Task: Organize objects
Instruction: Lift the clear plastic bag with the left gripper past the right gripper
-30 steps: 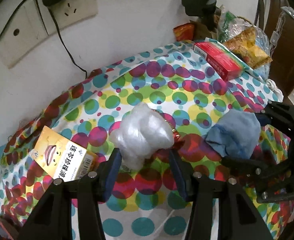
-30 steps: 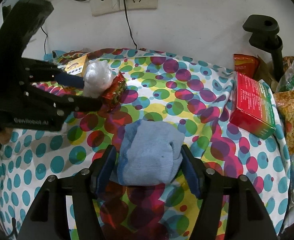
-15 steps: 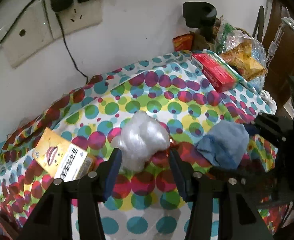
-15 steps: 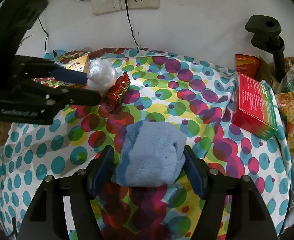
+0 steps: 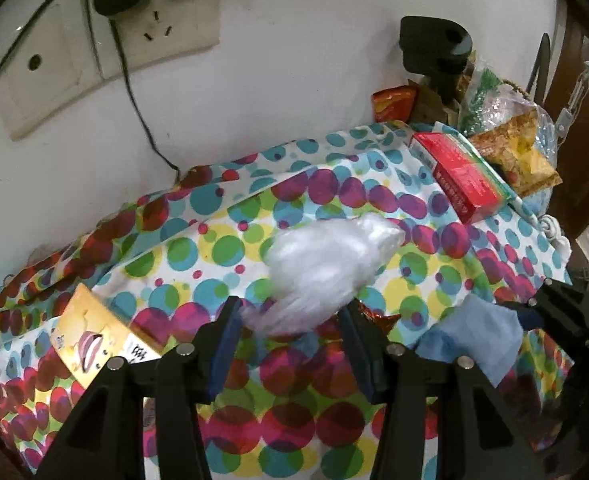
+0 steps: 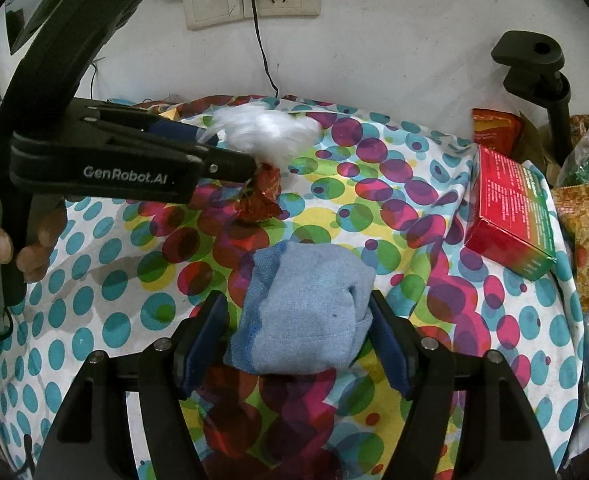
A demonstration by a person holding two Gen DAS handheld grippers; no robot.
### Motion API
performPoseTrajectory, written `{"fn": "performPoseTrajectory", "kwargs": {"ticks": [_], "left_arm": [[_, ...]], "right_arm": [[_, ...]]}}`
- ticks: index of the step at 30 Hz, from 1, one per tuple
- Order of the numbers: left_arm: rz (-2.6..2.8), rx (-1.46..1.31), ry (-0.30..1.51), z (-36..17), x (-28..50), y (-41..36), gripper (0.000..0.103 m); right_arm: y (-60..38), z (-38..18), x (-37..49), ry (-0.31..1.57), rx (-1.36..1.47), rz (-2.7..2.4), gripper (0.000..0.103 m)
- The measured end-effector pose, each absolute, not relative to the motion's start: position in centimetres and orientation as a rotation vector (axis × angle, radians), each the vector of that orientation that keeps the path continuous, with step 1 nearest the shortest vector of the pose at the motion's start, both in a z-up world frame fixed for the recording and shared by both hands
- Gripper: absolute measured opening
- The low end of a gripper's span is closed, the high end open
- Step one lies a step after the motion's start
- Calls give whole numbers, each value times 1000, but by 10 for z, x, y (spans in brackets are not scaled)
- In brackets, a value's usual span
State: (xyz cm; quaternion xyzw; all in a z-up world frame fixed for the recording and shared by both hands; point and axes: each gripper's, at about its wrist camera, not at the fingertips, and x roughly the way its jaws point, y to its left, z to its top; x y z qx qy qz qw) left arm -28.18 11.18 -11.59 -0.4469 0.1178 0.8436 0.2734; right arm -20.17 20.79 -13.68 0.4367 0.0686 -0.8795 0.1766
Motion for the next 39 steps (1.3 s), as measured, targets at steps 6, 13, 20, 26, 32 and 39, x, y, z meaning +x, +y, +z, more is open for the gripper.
{"fn": "performPoseTrajectory", "kwargs": {"ticks": [6, 13, 20, 26, 32, 39], "left_arm": [[2233, -1188, 322, -107, -276, 118, 50], [2166, -1147, 438, -103, -273, 151, 50], [2176, -1139, 431, -107, -284, 175, 50], [2185, -1201, 389, -120, -292, 182, 50], [2223, -1228, 372, -127, -288, 175, 40], [2254, -1246, 249, -121, -290, 161, 39]], "right_arm": [[206, -137, -201, 197, 1237, -2484, 73], [207, -136, -201, 196, 1237, -2499, 64], [222, -134, -199, 121, 1229, -2509, 51], [218, -135, -198, 165, 1234, -2519, 51], [217, -136, -199, 175, 1235, -2523, 51], [217, -135, -200, 174, 1236, -2523, 52]]}}
